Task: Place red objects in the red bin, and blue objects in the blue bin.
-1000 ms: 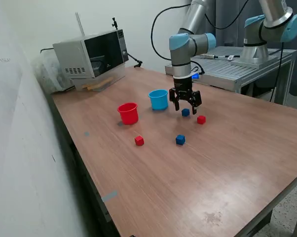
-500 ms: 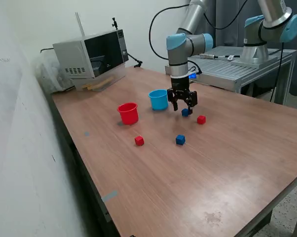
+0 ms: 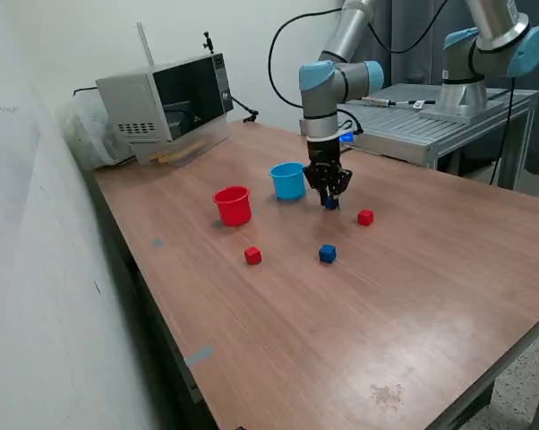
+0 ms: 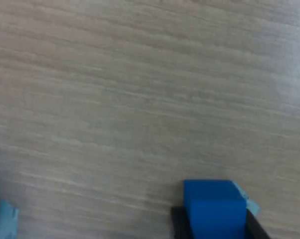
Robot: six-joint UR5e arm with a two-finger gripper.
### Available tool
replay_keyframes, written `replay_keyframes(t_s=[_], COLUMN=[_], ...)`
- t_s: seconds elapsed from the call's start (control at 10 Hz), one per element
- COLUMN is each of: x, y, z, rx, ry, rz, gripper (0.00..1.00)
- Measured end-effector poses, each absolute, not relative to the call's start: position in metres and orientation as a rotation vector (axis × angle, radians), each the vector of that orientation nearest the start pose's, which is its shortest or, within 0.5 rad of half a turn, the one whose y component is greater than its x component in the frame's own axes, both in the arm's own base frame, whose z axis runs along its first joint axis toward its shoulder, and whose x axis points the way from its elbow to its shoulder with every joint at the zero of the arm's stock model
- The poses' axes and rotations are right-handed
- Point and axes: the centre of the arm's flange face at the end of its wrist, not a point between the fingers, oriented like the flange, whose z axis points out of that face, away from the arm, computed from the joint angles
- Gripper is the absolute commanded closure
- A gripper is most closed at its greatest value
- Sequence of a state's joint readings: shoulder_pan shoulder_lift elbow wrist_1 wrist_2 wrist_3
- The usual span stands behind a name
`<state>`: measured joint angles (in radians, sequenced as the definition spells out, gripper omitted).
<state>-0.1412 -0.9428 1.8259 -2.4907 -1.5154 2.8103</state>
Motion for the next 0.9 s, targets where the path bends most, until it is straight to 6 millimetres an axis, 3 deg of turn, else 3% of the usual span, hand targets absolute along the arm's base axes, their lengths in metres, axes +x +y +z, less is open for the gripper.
replay_keyframes(t_s=[0.3, 0.7, 0.9], x=[-0.613, -0.608, -0.610], y=[-0.062, -0.069, -0.044], z=[0.123, 0.205, 0.232], rx=[-2.494, -2.539, -2.508], ry=[2.026, 2.039, 2.095], rz=[0.023, 0.145, 0.194], gripper=[1.00, 1.00, 1.00])
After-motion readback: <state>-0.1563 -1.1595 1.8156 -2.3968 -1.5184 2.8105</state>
